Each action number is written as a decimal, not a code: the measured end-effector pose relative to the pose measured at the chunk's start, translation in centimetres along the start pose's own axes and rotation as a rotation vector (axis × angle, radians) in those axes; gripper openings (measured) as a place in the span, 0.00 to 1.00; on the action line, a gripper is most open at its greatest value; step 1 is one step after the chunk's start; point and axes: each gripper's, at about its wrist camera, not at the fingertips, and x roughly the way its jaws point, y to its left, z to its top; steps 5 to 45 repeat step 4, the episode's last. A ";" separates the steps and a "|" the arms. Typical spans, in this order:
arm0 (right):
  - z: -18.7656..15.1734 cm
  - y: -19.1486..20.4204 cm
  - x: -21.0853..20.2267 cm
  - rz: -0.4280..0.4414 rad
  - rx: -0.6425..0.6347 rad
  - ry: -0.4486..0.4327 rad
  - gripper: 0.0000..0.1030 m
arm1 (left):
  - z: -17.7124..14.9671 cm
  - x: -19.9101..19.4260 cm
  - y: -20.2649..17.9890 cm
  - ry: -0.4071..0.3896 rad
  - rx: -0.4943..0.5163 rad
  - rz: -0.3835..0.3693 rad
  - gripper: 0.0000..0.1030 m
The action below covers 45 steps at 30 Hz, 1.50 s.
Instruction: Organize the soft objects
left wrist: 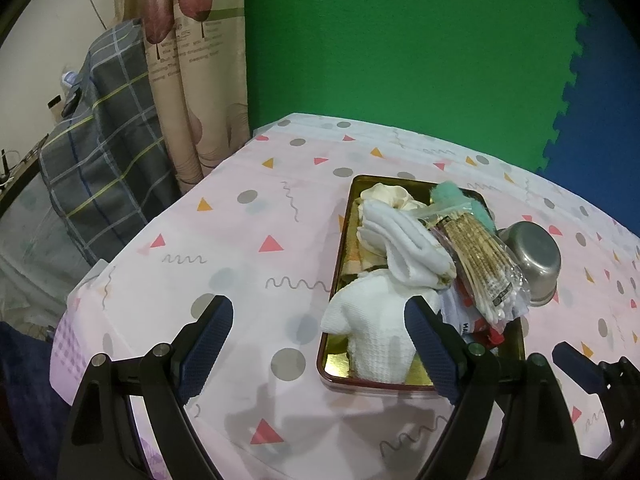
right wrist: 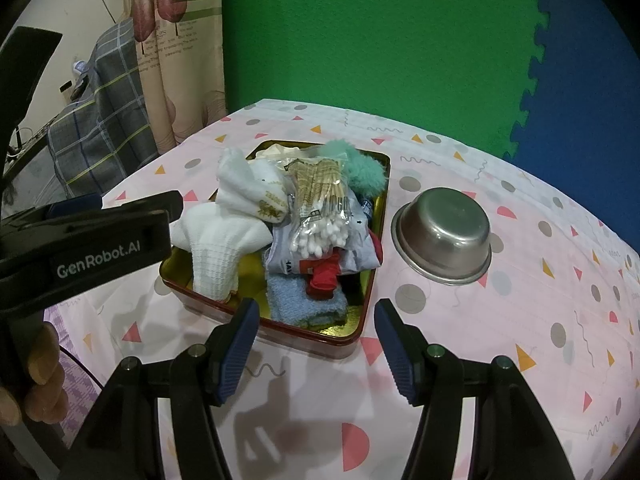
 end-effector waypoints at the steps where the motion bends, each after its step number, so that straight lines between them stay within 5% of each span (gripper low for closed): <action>1: 0.0 0.0 0.0 0.001 -0.001 0.000 0.60 | 0.0 0.0 0.0 0.001 0.000 0.000 0.83; 45: 0.0 0.0 0.0 0.000 -0.001 0.000 0.60 | 0.1 -0.2 -0.1 -0.013 0.003 0.009 0.83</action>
